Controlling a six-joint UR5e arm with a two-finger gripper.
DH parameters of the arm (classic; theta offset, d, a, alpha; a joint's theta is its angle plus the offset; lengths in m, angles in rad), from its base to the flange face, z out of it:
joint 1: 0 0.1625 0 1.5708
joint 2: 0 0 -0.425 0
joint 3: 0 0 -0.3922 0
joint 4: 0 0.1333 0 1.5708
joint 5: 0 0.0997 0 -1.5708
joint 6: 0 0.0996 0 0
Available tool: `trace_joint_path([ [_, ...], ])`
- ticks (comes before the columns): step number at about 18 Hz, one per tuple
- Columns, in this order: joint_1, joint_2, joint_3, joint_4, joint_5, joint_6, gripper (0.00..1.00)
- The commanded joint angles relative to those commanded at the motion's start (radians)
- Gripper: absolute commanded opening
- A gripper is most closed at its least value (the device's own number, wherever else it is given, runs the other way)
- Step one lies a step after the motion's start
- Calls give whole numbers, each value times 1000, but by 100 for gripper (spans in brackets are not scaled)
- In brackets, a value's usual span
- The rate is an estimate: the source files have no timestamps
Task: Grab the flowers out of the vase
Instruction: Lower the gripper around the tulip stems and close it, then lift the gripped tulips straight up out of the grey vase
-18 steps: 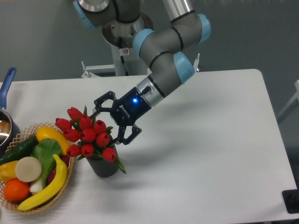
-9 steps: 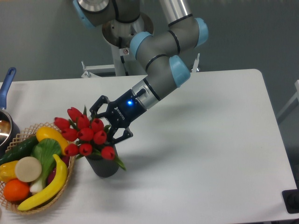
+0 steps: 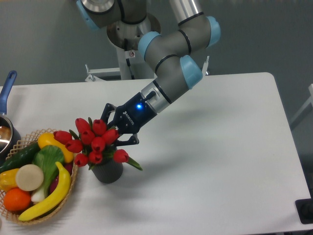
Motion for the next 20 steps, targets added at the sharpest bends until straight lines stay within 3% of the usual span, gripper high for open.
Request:
trace_joint_path([
  [14,34,87,12,0,-86,-72,0],
  [17,34,89,52,0,-139,-75,0],
  [20,41,98,48,0,-141,-75,0],
])
